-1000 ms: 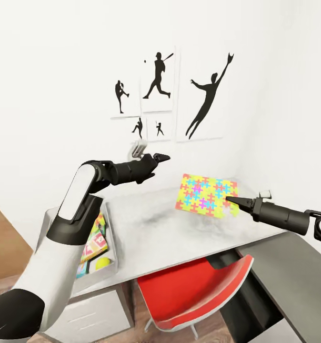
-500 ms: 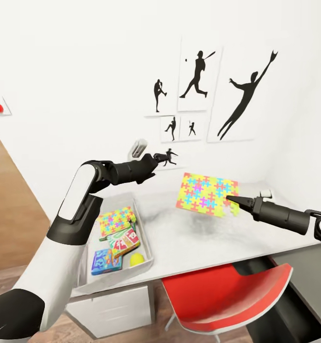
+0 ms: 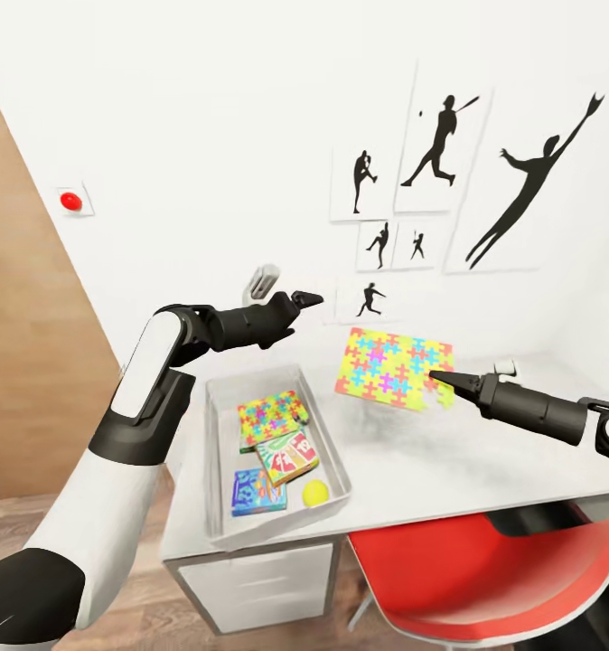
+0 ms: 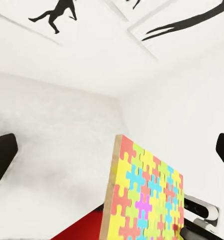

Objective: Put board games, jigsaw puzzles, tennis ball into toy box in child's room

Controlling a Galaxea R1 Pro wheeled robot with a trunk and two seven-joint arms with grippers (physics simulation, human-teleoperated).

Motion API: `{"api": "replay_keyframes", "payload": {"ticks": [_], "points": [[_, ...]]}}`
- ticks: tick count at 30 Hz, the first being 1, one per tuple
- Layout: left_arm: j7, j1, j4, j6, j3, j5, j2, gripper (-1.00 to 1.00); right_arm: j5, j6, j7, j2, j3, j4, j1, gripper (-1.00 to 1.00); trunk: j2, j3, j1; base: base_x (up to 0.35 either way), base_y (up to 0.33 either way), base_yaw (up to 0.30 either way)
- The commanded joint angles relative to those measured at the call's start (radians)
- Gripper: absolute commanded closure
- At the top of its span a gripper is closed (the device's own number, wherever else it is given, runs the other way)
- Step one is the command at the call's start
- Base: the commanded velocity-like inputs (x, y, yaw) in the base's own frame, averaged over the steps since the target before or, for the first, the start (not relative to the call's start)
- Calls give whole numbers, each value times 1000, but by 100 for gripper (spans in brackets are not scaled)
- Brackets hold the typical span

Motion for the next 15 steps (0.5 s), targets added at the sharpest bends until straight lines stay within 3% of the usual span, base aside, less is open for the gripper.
{"api": "replay_keyframes", "payload": {"ticks": [1, 6, 15], "points": [[10, -1, -1, 0, 1, 10, 0, -100, -9, 0, 3, -1, 5, 0, -4, 100, -2, -2, 1, 0, 262, 244], [10, -1, -1, 0, 0, 9, 0, -100, -9, 0, 1, -1, 5, 0, -1, 100, -2, -2, 1, 0, 164, 265], [10, -1, -1, 0, 0, 9, 0, -100, -9, 0, -20, 4, 5, 0, 7, 100, -2, -2, 1, 0, 48, 281]]}}
